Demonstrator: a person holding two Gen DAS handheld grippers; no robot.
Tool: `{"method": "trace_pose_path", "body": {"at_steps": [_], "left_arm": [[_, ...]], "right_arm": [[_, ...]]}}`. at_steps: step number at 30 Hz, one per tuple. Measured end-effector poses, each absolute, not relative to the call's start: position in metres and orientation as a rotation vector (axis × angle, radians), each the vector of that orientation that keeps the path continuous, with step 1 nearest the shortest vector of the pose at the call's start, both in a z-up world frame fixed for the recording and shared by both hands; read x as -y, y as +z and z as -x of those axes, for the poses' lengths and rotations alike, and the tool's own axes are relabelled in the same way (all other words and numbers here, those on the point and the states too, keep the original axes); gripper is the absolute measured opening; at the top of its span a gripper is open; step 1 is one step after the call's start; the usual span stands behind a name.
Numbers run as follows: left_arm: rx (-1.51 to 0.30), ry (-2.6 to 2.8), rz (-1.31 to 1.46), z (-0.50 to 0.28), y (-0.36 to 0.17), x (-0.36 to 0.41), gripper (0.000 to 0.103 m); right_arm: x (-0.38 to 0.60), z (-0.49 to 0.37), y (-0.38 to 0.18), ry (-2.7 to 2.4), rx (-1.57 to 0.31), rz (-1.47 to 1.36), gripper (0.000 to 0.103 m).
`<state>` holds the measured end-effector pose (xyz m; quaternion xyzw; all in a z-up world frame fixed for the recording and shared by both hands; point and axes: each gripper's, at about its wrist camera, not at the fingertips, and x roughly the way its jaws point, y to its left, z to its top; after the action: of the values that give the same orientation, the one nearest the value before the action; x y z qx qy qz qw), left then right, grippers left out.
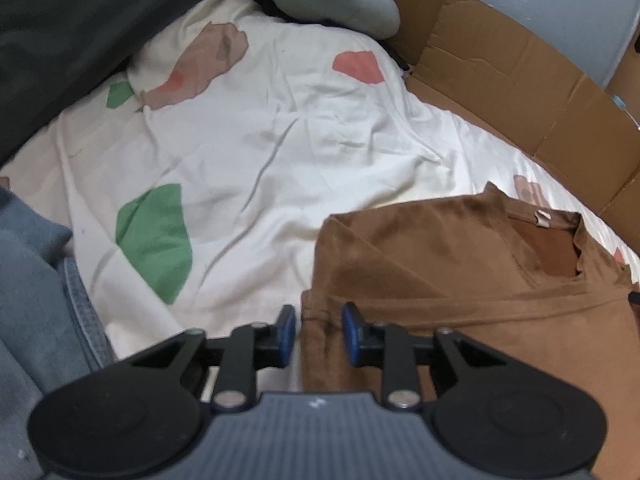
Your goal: Fold clothes
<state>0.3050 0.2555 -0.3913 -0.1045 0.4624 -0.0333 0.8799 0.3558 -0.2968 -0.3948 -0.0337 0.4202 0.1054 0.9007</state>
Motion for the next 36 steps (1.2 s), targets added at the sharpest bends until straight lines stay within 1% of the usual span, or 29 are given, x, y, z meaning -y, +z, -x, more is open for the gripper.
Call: {"method": "trace_pose_path", "body": {"at_steps": [1,4,8,13,17,22,24,25,26,36], "left_arm": [[-0.962,-0.073,0.217,-0.304,-0.391,-0.255,0.013],[-0.955,-0.074,0.207,-0.302,-0.390,-0.255,0.011],[-0.953,-0.067,0.208,-0.300,-0.390,-0.256,0.010],[-0.950,-0.061,0.211,-0.300,-0.390,-0.255,0.009],[-0.951,-0.061,0.208,-0.300,-0.390,-0.255,0.009],[-0.951,-0.061,0.205,-0.300,-0.389,-0.255,0.008],[-0.946,-0.058,0.201,-0.299,-0.388,-0.254,0.008],[-0.943,-0.056,0.198,-0.299,-0.386,-0.254,0.008],[-0.938,-0.053,0.194,-0.298,-0.385,-0.253,0.008],[-0.866,-0.083,0.106,-0.287,-0.351,-0.246,0.006]], "right_arm": [[0.296,-0.356,-0.395,0.220,-0.871,0.076,0.036],[0.294,-0.358,-0.398,0.224,-0.876,0.086,0.036],[0.295,-0.359,-0.398,0.232,-0.880,0.089,0.036],[0.310,-0.359,-0.395,0.209,-0.876,0.026,0.036],[0.322,-0.361,-0.398,0.199,-0.888,-0.041,0.034],[0.320,-0.364,-0.402,0.224,-0.898,-0.037,0.032],[0.317,-0.364,-0.401,0.239,-0.904,-0.021,0.026],[0.316,-0.365,-0.401,0.247,-0.907,-0.012,0.011],[0.314,-0.365,-0.401,0.253,-0.911,0.000,0.002],[0.314,-0.348,-0.369,0.217,-0.841,0.040,0.002]]}}
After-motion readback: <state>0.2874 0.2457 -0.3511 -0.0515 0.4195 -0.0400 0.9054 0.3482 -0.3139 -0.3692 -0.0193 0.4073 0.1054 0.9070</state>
